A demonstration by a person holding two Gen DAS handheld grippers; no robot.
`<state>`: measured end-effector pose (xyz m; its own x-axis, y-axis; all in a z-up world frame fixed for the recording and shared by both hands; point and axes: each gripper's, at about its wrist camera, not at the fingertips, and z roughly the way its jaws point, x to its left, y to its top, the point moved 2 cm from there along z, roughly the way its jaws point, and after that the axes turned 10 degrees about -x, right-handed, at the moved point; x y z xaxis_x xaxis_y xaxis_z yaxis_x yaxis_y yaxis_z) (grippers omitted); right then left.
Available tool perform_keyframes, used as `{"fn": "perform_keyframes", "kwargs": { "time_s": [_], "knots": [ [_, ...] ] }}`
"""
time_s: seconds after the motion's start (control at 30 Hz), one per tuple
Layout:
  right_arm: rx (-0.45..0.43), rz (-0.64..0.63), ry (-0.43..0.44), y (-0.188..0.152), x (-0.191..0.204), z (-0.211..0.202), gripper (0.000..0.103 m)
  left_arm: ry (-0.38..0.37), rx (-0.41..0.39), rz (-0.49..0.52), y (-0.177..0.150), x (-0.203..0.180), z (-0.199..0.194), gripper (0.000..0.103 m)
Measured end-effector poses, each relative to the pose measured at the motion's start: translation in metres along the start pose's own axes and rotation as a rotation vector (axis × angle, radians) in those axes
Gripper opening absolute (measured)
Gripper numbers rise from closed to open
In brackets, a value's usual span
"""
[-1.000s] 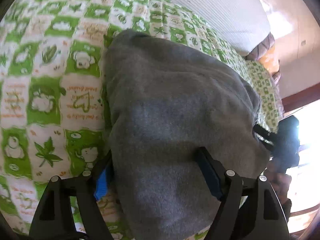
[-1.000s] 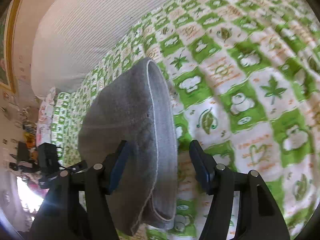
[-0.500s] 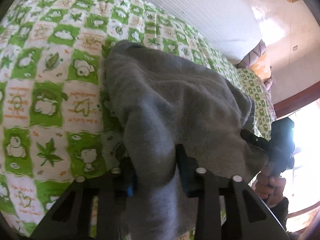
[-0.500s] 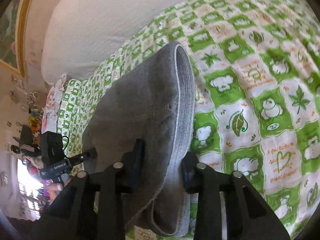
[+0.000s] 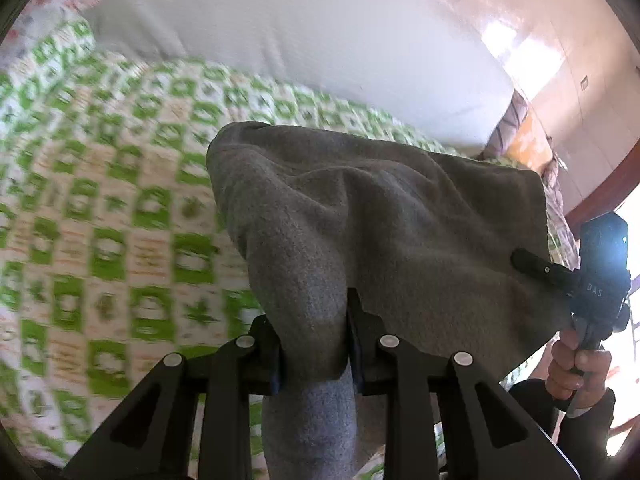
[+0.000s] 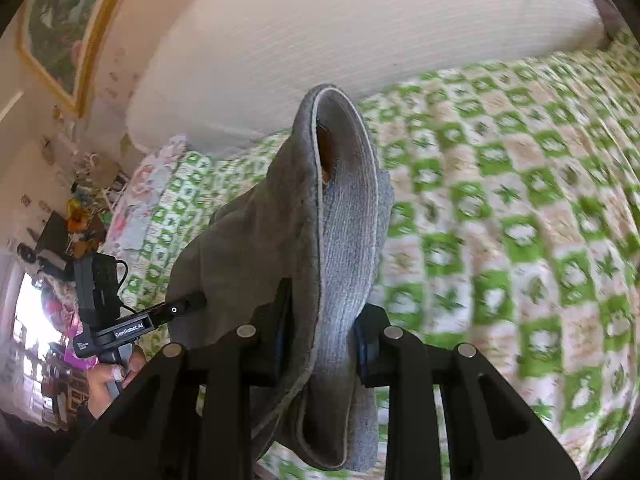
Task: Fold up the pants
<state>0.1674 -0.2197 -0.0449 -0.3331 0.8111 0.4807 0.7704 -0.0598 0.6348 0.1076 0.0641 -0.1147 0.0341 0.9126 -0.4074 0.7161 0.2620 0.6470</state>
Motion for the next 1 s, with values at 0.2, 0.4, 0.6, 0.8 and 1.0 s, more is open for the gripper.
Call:
{"fn": "perform_keyframes", "kwargs": {
  "time_s": [0.2,0.4,0.6,0.8,1.0],
  "knots": [
    [0.015,-0.04,0.06,0.004,0.037,0.027,0.028,0.089,-0.08,0.019,0.009,0.023,-0.037,0.025],
    [0.046,-0.087,0.088,0.001,0.072,0.064,0.028,0.158,-0.125,-0.003,0.014,0.057,-0.062,0.025],
    [0.084,-0.127,0.101,0.0,0.099,0.106,0.028,0.206,-0.157,-0.048,0.022,0.09,-0.077,0.025],
    [0.103,-0.147,0.099,0.002,0.117,0.135,0.028,0.227,-0.17,-0.082,0.036,0.111,-0.079,0.025],
    [0.122,-0.157,0.095,0.01,0.124,0.164,0.028,0.235,-0.165,-0.109,0.046,0.132,-0.07,0.025]
  ]
}}
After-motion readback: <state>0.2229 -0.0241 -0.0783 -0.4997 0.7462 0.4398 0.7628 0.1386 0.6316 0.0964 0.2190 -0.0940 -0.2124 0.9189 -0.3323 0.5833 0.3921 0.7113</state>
